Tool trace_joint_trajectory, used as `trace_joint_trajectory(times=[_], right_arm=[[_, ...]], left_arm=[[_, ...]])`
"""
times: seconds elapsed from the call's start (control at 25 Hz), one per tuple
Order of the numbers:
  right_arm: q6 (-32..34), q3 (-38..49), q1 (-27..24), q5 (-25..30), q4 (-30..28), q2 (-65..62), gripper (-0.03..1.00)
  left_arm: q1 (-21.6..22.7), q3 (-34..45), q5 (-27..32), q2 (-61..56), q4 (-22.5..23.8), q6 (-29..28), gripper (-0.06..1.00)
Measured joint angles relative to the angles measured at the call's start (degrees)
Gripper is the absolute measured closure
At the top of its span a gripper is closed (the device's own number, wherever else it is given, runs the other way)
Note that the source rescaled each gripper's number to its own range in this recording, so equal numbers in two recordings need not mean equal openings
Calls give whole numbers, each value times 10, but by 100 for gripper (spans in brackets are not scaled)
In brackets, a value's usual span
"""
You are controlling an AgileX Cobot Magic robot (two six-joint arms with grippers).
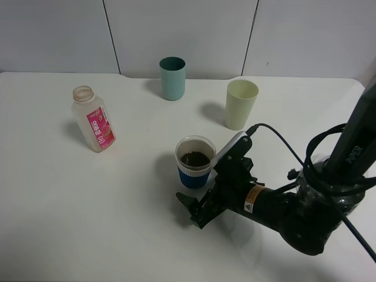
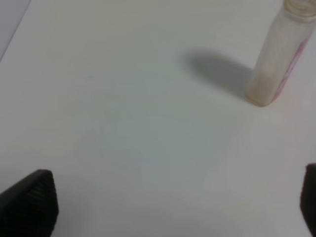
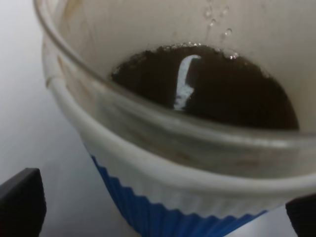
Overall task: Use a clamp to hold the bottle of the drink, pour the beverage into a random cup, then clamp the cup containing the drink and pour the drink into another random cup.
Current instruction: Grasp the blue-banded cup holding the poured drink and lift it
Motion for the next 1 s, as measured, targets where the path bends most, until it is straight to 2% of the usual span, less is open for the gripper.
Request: trace_joint_trajectory(times=[0.16, 1.0], right_arm=[[0, 0, 0, 0, -1, 0, 9], [-17, 0, 0, 0, -1, -4, 9]], left_arm=[[0, 0, 0, 0, 0, 0, -6], [0, 0, 0, 0, 0, 0, -6]])
